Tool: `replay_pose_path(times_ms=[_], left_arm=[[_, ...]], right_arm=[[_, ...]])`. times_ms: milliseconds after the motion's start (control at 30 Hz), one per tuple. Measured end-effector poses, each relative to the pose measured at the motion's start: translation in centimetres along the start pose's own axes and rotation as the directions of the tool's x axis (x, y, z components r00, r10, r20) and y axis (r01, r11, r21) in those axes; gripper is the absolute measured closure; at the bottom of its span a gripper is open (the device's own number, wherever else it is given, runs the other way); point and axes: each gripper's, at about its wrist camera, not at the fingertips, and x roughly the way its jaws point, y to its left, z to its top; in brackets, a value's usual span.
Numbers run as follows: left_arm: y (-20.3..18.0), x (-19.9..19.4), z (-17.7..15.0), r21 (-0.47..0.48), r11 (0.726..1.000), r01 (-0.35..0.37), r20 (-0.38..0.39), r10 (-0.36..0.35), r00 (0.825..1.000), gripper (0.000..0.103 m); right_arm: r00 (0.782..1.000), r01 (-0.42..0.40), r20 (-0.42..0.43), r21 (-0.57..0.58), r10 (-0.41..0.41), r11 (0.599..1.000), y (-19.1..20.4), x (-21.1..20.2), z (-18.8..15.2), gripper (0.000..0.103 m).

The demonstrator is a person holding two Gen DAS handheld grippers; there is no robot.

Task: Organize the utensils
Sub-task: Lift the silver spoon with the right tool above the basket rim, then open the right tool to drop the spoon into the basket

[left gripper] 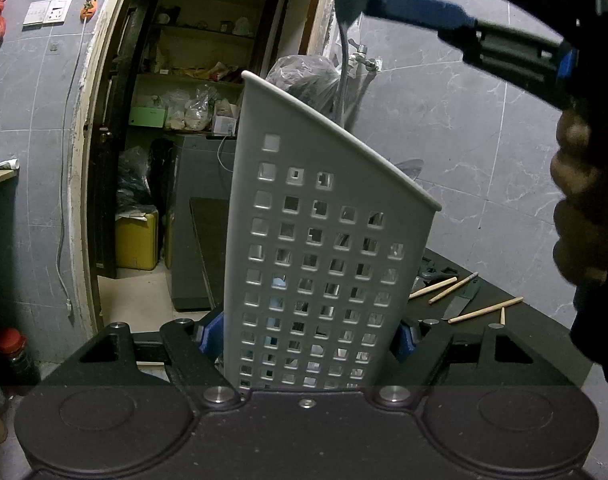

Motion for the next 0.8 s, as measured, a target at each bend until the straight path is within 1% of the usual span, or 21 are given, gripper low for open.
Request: replay_pose_path(times_ms=[467, 600, 633, 667, 733, 767, 800], left_arm=[[0.0, 0.0, 0.0, 0.0, 1.0, 0.001, 0.0, -0.001, 1.0, 0.025], [0.0, 0.0, 0.0, 0.0, 1.0, 0.001, 0.0, -0.001, 1.0, 0.025], [0.0, 0.0, 0.0, 0.0, 1.0, 0.001, 0.0, -0.001, 1.0, 0.025], [0.0, 0.0, 0.0, 0.0, 1.0, 0.001, 0.0, -0.001, 1.0, 0.025], [0.0, 0.0, 0.0, 0.001, 1.0, 0.0, 0.0, 0.0, 1.0, 0.025], [0.0, 0.0, 0.0, 0.0, 1.0, -0.001, 0.0, 0.001, 1.0, 0.025], [0.0, 0.0, 0.0, 0.0, 1.0, 0.001, 0.0, -0.001, 1.0, 0.025]], right_arm=[[0.998, 0.01, -0.064, 0.05, -0.007, 0.999, -1.1, -0.3, -2.1, 0.063], [0.995, 0.016, -0.103, 0.053, -0.01, 0.998, -1.2, 0.0, -2.6, 0.061], [0.994, 0.019, -0.109, 0.052, -0.014, 0.998, -1.2, 0.0, -2.8, 0.052], [0.994, 0.023, -0.111, 0.051, -0.017, 0.998, -1.3, -0.1, -2.9, 0.046], [0.994, 0.029, -0.108, 0.056, -0.023, 0.998, -1.3, -0.4, -2.9, 0.043], [0.994, 0.032, -0.105, 0.061, -0.025, 0.998, -1.4, -0.6, -3.0, 0.036], [0.994, 0.037, -0.101, 0.066, -0.03, 0.997, -1.5, -0.8, -3.0, 0.032]])
